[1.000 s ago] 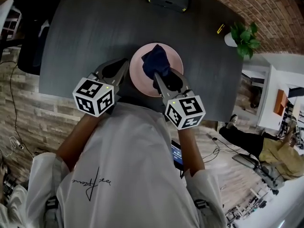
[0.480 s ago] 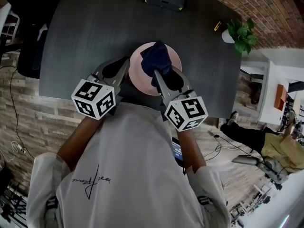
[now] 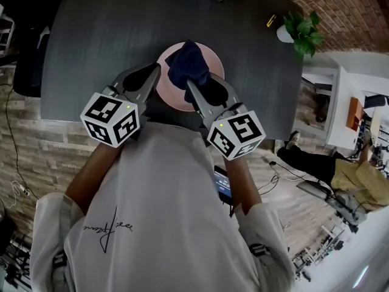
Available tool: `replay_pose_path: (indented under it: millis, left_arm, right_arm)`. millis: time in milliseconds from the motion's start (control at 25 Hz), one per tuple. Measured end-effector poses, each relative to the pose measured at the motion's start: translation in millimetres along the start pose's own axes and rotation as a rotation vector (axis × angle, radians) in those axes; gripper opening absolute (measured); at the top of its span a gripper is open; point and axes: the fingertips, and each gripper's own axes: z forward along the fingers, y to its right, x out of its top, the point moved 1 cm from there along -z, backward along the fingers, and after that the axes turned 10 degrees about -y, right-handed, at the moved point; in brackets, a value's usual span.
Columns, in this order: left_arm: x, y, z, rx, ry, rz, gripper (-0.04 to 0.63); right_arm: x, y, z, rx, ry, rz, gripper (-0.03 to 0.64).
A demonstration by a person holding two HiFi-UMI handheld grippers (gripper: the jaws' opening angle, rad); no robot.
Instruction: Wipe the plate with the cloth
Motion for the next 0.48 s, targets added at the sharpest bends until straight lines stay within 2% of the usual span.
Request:
replay_pose_path:
  millis: [160, 480]
  left_arm:
    - [0.7, 5.2, 0.0, -0.017, -0.001, 0.022, 0.012]
    - [5.8, 12.1, -2.6, -0.056, 0.02, 0.034, 0.012]
  right_arm:
    - [5.4, 1.6, -6.6, 0.032, 0.003, -0.022, 0.115]
    - [7.2, -1.8, -10.9, 0.035, -0.001, -0.052, 0.115]
